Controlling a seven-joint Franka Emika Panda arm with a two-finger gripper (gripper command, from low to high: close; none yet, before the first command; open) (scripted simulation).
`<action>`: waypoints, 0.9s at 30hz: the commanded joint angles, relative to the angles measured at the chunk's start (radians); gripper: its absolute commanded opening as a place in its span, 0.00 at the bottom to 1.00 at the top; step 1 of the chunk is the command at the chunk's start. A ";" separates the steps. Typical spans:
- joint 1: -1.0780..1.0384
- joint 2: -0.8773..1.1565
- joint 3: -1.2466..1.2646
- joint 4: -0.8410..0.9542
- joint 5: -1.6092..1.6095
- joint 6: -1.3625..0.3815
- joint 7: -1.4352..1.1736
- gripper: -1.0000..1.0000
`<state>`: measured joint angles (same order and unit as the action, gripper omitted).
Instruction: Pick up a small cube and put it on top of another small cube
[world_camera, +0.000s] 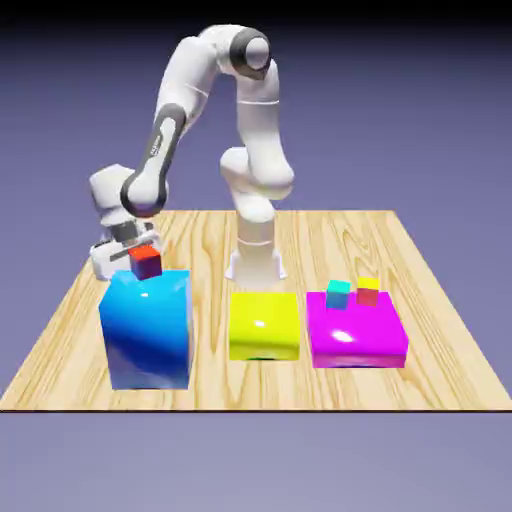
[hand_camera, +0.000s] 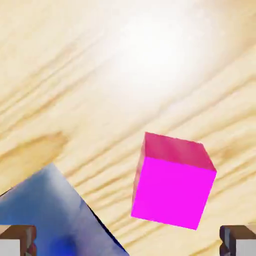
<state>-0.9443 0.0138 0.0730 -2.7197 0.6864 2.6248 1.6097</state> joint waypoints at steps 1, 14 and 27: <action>0.032 0.004 0.025 -0.013 0.010 0.043 0.025 0.50; 0.030 0.275 0.093 0.017 0.320 0.252 -0.205 0.00; 0.136 -0.090 -0.115 0.027 -0.018 0.074 0.121 0.00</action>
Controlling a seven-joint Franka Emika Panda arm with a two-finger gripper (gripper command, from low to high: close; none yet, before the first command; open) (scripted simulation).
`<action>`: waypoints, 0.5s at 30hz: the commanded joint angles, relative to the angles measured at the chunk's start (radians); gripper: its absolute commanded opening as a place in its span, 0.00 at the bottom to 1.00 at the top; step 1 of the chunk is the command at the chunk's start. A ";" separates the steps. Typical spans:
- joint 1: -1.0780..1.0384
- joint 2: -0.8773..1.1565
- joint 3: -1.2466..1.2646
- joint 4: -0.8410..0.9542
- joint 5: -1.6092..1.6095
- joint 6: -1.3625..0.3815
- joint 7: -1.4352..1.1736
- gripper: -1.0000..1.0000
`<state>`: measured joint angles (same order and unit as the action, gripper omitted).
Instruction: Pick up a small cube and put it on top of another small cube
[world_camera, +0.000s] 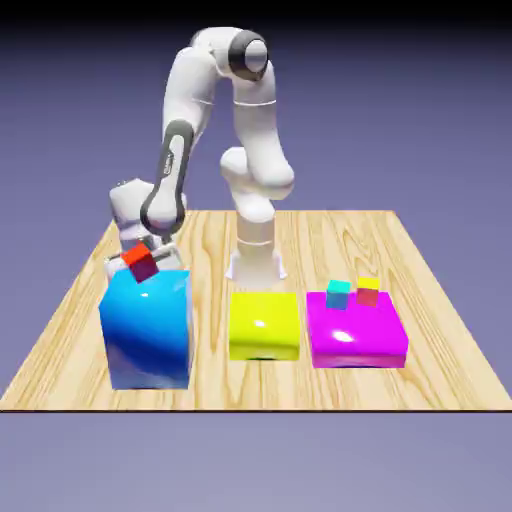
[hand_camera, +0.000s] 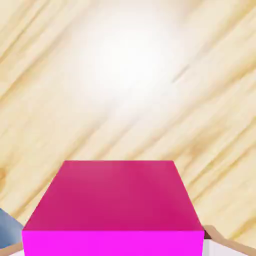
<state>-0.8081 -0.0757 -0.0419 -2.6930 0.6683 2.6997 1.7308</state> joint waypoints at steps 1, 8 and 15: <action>0.034 -0.034 -0.036 0.034 -0.007 -0.005 0.020 0.00; 0.238 -0.201 -0.005 0.190 -0.077 -0.124 -0.081 0.00; 0.295 -0.211 0.248 0.184 -0.128 -0.248 -0.324 0.00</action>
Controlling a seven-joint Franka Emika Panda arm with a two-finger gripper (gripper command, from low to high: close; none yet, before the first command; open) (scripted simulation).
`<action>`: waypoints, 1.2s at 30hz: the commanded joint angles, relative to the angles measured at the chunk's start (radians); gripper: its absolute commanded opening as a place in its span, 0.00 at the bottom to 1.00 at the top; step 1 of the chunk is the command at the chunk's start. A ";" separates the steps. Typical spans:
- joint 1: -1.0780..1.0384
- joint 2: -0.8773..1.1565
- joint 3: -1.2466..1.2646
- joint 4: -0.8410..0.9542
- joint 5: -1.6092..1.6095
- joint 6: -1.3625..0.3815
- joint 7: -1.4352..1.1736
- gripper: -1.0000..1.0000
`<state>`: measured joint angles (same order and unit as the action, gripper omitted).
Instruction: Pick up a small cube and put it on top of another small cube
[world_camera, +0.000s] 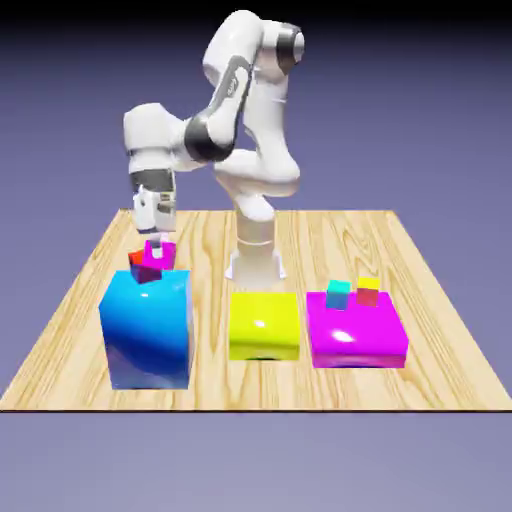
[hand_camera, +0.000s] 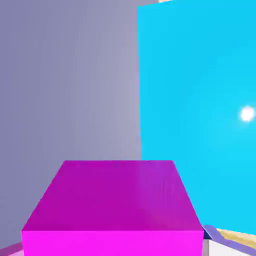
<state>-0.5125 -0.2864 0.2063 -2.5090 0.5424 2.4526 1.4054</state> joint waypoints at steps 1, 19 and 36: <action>0.008 -0.001 0.036 -0.001 -0.009 -0.018 -0.033 0.00; 0.155 -0.027 0.689 -0.017 -0.139 -0.336 -0.659 0.00; 0.699 0.117 0.429 -0.055 -0.387 -0.278 -0.672 0.00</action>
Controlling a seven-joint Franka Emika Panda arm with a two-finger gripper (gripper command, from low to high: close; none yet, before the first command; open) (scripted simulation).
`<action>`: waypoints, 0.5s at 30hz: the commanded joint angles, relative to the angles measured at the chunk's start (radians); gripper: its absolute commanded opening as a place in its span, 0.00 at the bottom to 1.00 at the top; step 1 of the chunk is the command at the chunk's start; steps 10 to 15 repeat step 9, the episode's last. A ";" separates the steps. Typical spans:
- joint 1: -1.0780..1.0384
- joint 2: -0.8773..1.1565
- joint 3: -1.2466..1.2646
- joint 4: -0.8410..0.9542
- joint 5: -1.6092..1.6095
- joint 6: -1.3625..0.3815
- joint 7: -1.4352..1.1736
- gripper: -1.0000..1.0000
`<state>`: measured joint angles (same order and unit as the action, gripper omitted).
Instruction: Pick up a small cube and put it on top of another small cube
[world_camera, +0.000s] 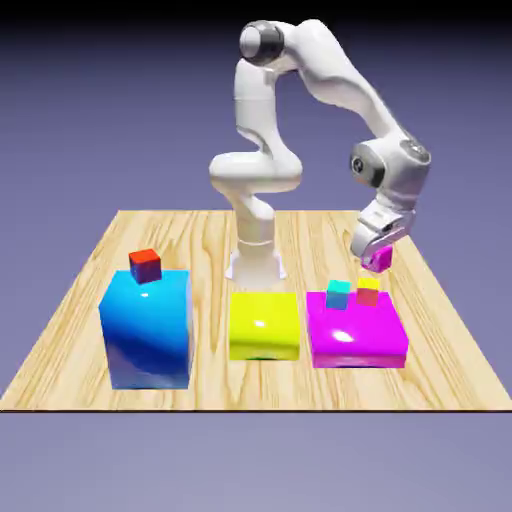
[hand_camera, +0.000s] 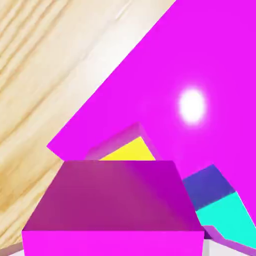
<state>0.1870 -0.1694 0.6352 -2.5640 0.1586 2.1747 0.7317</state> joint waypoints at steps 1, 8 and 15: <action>0.036 0.016 -0.035 -0.006 -0.019 0.014 0.015 0.00; 0.201 0.089 -0.193 -0.034 -0.089 0.080 0.075 1.00; 0.164 0.073 -0.158 -0.028 -0.074 0.065 0.062 1.00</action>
